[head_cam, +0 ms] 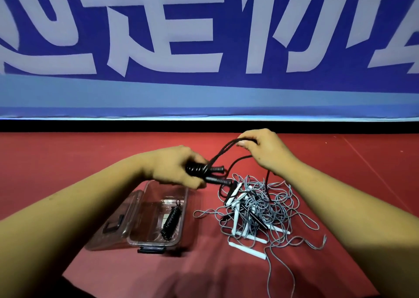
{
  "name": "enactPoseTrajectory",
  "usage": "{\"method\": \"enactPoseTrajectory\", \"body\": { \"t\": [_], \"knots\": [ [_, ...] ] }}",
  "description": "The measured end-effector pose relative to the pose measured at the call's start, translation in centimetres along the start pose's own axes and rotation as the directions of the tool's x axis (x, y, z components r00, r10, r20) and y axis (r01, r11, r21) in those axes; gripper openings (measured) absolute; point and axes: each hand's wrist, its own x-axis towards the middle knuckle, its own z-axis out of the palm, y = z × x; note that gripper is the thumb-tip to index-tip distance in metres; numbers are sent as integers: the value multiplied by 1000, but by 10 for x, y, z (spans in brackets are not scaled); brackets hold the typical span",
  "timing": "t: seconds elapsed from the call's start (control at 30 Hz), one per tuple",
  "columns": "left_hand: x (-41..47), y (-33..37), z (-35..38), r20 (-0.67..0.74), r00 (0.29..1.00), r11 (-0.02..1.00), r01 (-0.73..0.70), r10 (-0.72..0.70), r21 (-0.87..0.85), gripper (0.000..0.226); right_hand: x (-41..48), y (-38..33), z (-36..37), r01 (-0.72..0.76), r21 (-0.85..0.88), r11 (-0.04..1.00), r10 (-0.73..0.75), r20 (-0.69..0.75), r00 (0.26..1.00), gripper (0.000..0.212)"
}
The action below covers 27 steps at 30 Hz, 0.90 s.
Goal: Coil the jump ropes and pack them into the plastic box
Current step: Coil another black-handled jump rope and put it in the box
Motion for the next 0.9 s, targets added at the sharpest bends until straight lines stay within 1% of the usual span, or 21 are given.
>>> {"method": "enactPoseTrajectory", "body": {
  "t": [0.03,0.1,0.17,0.2,0.23,0.33,0.4,0.47,0.5,0.53,0.57,0.6,0.63,0.67,0.7,0.73,0.77,0.8,0.83,0.87,0.9],
  "knots": [
    [-3,3,-3,-40,999,992,-35,30,-122,9,-1,1,2,-1,-3,1000,2,59,998,12],
    [-4,7,-8,-185,982,925,-108,42,-364,17,-8,-2,8,2,12,1000,-4,208,978,13],
    [-2,7,-13,-361,932,809,-181,-41,-559,27,-13,-4,13,-22,49,999,6,312,950,7],
    [-1,5,-15,-437,895,756,-223,-92,-616,30,-15,-5,15,-31,65,997,7,338,941,4],
    [0,3,-18,-500,855,726,-255,-139,-639,30,-16,-6,16,-36,82,996,5,352,936,3],
    [3,-8,-27,-633,719,732,-264,-285,-629,18,-23,-9,30,-86,144,986,23,389,921,8],
    [2,-18,-36,-712,587,727,-283,-384,-625,6,-32,-10,46,-101,145,984,25,449,893,11],
    [-2,-32,-50,-760,446,729,-287,-473,-622,8,-36,-12,60,-88,114,990,22,486,874,19],
    [-5,-40,-55,-767,400,738,-266,-501,-620,10,-36,-12,65,-108,118,987,35,495,868,24],
    [-8,-47,-58,-767,383,756,-220,-515,-617,12,-36,-11,68,-137,123,983,57,505,861,28],
    [-12,-52,-60,-755,399,776,-148,-521,-613,14,-36,-11,68,-157,107,982,81,512,855,30],
    [-13,-53,-58,-728,449,798,-52,-518,-600,15,-36,-11,67,-166,65,984,109,517,849,34],
    [-14,-51,-53,-685,526,819,39,-504,-573,14,-36,-11,63,-170,10,985,140,520,843,45],
    [-12,-45,-46,-625,616,835,102,-480,-540,13,-36,-12,58,-169,-26,985,158,519,840,65],
    [-10,-36,-38,-553,703,844,128,-447,-521,12,-34,-14,54,-171,-22,985,159,507,847,87],
    [-6,-25,-30,-483,774,846,127,-411,-517,15,-32,-19,48,-178,43,983,135,486,863,101],
    [-1,-13,-24,-431,823,847,107,-369,-521,21,-29,-26,44,-189,156,969,97,464,880,106],
    [3,-2,-19,-402,857,848,74,-324,-525,27,-25,-34,43,-198,303,932,46,445,895,100],
    [8,7,-15,-391,876,848,37,-281,-528,31,-23,-41,44,-205,453,868,-10,428,904,83],
    [11,14,-12,-394,884,849,7,-252,-528,32,-22,-49,46,-227,578,784,-48,420,906,59],
    [13,20,-11,-403,885,852,-12,-235,-523,30,-21,-55,49,-268,678,685,-54,414,909,36]
  ]
}}
